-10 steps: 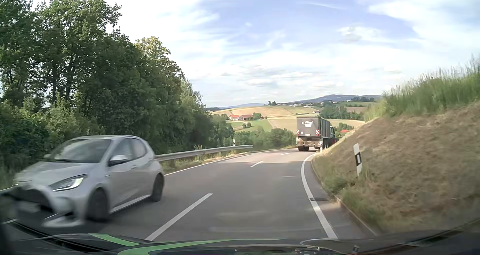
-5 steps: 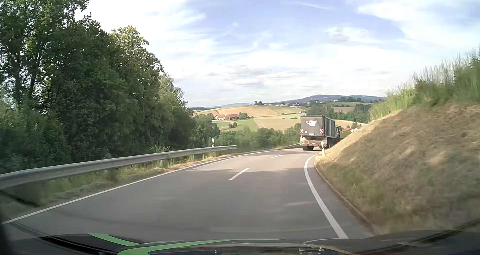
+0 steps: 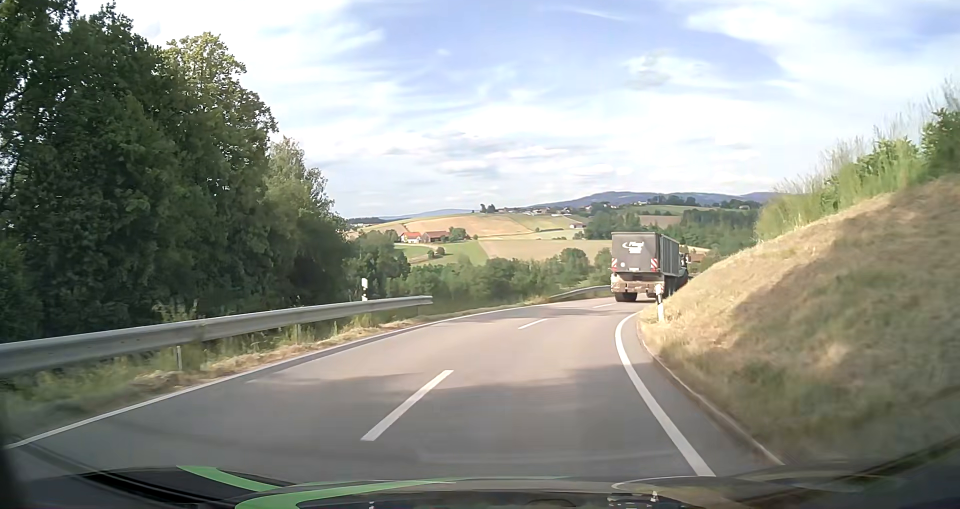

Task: Follow the waypoints while adhering to traffic rules and regulations

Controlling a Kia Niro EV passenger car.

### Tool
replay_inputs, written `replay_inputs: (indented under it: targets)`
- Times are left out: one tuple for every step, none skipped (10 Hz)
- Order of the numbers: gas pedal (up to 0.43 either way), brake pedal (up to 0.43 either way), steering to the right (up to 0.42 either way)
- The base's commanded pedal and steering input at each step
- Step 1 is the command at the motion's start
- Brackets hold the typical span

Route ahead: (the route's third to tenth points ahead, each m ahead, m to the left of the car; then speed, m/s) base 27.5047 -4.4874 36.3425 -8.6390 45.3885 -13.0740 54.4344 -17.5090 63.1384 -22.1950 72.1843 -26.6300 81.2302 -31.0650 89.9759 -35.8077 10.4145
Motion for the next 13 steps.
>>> replay_inputs:
  targets:
    - [0.0, 0.14, 0.047]
    - [0.0, 0.14, 0.047]
    - [0.0, 0.14, 0.047]
    - [0.0, 0.14, 0.048]
    - [0.0, 0.134, 0.05]
    - [0.0, 0.128, 0.051]
    - [0.0, 0.128, 0.054]
    - [0.0, 0.128, 0.06]
    - [0.0, 0.128, 0.064]
    - [0.0, 0.128, 0.067]
    - [0.0, 0.128, 0.068]
    - [0.0, 0.14, 0.068]
    - [0.0, 0.146, 0.067]
